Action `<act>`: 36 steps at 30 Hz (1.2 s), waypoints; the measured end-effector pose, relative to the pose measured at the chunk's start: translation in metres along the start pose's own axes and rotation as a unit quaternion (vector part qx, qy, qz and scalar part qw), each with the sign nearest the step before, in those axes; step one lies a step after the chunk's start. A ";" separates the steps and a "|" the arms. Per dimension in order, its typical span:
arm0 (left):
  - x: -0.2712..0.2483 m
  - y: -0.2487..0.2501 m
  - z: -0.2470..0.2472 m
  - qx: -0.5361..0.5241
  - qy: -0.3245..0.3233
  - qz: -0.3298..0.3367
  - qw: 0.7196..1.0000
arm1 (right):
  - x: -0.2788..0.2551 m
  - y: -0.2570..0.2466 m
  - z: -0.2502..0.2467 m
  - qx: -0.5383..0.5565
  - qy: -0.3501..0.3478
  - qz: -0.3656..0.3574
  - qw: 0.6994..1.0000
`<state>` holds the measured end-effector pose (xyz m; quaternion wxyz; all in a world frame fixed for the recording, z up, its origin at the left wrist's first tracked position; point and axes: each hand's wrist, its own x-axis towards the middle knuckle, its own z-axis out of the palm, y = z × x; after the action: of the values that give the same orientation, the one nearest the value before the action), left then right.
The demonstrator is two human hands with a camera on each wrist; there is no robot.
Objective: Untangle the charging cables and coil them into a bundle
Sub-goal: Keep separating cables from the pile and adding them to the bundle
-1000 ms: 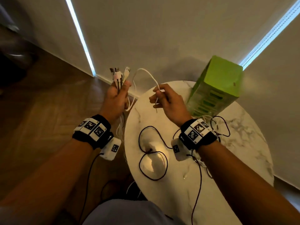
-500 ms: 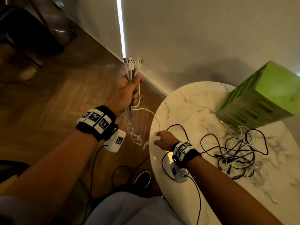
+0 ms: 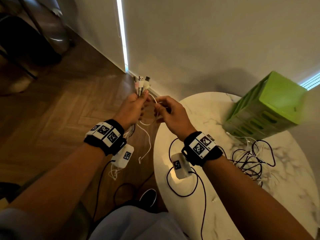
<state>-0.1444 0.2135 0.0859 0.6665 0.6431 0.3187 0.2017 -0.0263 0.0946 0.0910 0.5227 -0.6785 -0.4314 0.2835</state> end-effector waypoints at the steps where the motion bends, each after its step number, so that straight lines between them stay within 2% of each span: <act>1: 0.001 0.000 0.003 -0.010 0.007 0.001 1.000 | -0.003 0.001 0.000 0.000 0.010 -0.007 1.000; 5: 0.008 0.003 0.009 -0.066 0.092 -0.014 0.993 | -0.013 0.018 -0.008 0.041 0.047 -0.001 0.998; 7: 0.014 0.005 0.003 -0.083 0.115 -0.023 0.990 | -0.024 0.029 -0.016 -0.034 0.022 -0.048 0.998; 9: 0.018 0.007 -0.002 -0.077 0.110 -0.020 0.991 | -0.038 0.045 -0.020 -0.139 -0.046 -0.095 0.985; 10: 0.020 0.007 -0.004 -0.070 0.105 -0.015 0.992 | -0.045 0.055 -0.021 -0.178 -0.093 -0.089 0.976; 12: 0.021 0.007 -0.004 -0.059 0.091 -0.008 0.994 | -0.054 0.071 -0.021 -0.247 -0.197 -0.041 0.948; 14: 0.020 0.006 -0.002 -0.059 0.069 -0.009 0.996 | -0.056 0.072 -0.020 -0.285 -0.230 -0.001 0.930; 18: 0.010 0.006 0.008 -0.075 -0.012 -0.026 0.997 | -0.036 0.044 -0.015 -0.227 -0.135 0.022 0.964; 21: 0.000 0.008 0.020 -0.041 -0.078 -0.006 0.996 | -0.021 0.023 -0.002 -0.117 -0.163 0.012 0.980; 24: -0.005 0.011 0.030 0.071 -0.127 0.054 0.988 | -0.012 0.012 0.016 -0.043 -0.152 0.031 0.987; 27: -0.001 0.014 0.026 0.165 -0.142 0.103 0.970 | -0.009 0.013 0.030 0.075 -0.064 0.031 0.995; 29: 0.006 0.017 0.022 0.198 -0.140 0.099 0.965 | -0.010 0.010 0.032 0.111 0.017 0.001 0.994; 30: 0.008 0.022 0.019 0.174 -0.146 0.078 0.971 | -0.009 0.007 0.031 0.114 0.040 -0.019 0.993; 32: 0.011 0.032 0.016 0.066 -0.186 0.012 0.980 | -0.010 0.000 0.030 0.085 0.033 -0.046 0.995; 33: 0.014 0.036 0.015 0.033 -0.212 0.001 0.977 | -0.011 0.001 0.029 0.069 0.010 -0.040 0.997; 35: 0.018 0.044 0.018 0.043 -0.243 0.033 0.968 | -0.012 0.002 0.026 0.081 -0.042 0.021 0.996; 36: 0.019 0.045 0.022 0.068 -0.231 0.061 0.969 | -0.011 0.004 0.022 0.081 -0.063 0.053 0.993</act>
<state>-0.1094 0.2140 0.1268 0.6631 0.7344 0.1291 0.0651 -0.0483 0.0951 0.0802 0.5320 -0.6369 -0.4022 0.3866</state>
